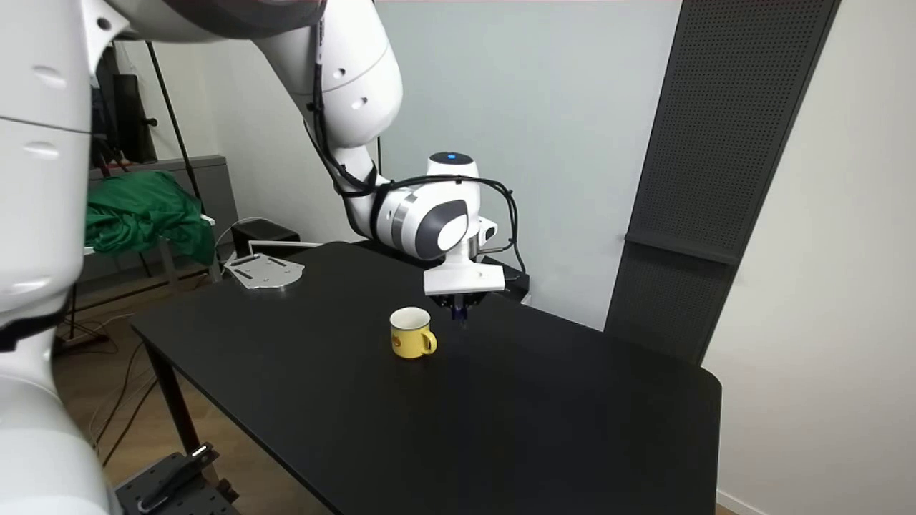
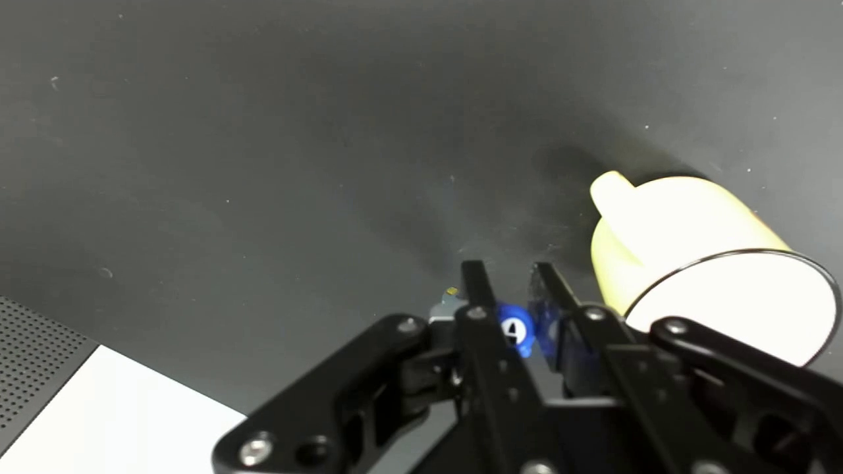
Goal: Pick up the pen from the cup and put it on the table.
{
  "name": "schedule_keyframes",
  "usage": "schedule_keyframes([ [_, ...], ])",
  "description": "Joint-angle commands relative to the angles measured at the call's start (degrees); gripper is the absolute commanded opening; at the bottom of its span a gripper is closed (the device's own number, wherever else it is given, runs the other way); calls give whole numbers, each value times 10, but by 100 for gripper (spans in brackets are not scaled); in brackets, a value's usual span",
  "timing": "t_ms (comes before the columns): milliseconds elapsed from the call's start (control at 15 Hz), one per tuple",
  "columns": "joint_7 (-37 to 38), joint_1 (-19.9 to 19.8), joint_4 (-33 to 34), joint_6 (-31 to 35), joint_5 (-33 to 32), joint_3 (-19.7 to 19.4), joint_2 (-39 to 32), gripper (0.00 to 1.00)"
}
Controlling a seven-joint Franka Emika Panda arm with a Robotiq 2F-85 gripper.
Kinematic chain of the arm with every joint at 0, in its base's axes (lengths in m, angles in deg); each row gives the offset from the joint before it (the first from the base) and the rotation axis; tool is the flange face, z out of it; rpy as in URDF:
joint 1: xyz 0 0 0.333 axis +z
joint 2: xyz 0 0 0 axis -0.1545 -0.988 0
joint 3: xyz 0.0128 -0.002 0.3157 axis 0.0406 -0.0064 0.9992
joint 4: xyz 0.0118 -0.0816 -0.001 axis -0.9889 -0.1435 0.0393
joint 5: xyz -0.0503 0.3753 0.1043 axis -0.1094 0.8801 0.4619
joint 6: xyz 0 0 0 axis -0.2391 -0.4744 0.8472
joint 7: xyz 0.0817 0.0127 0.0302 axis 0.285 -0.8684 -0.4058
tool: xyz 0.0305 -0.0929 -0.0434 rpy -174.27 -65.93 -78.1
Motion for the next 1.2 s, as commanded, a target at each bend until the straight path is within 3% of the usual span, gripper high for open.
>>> schedule_keyframes([
  [0, 14, -21, 25, 3, -12, 21, -25, 5],
  [400, 7, -41, 37, 2, -7, 41, -45, 5],
  [467, 6, -46, 39, 0, -3, 46, -47, 46],
  [600, 6, -53, 41, -3, 0, 53, -50, 53],
  [1000, 17, -63, 43, -30, 4, 61, -48, 95],
  [1133, 28, -60, 42, -76, 7, 58, -38, 100],
])
